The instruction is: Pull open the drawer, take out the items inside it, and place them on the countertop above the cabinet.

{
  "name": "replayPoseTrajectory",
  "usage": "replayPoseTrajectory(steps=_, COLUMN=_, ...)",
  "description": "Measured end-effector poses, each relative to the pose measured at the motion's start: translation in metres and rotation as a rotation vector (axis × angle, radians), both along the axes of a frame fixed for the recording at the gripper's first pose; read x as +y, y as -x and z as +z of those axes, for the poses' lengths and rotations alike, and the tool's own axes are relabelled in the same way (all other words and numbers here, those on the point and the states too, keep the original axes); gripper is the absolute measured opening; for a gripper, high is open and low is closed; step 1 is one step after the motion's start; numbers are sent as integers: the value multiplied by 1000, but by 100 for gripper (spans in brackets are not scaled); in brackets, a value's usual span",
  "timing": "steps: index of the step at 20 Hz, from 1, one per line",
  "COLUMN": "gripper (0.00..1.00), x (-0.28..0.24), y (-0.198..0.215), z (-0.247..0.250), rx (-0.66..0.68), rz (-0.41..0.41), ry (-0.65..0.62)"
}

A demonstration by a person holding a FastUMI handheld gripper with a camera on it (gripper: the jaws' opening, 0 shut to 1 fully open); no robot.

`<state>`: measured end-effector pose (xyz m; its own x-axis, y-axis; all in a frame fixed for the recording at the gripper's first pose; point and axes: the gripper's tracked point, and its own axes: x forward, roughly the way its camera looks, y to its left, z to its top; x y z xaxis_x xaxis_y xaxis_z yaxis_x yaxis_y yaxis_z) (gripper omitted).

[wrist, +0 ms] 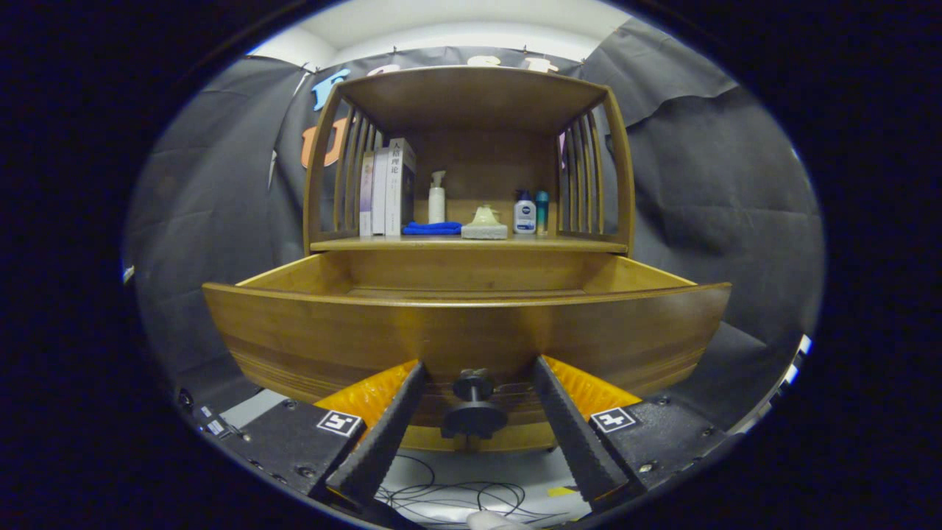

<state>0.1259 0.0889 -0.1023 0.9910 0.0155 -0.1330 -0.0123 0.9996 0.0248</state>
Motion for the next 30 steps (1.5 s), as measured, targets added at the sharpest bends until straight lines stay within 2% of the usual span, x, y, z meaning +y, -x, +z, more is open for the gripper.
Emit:
replayPoseTrajectory(steps=8, gripper=98, x=6, y=-21, z=5, rx=0, rz=1, ry=18)
replayPoseTrajectory(steps=23, gripper=99, x=22, y=-93, z=21, rx=-24, rz=-44, ry=29)
replayPoseTrajectory(steps=30, gripper=99, x=25, y=-129, z=23, rx=-13, rz=-39, ry=37)
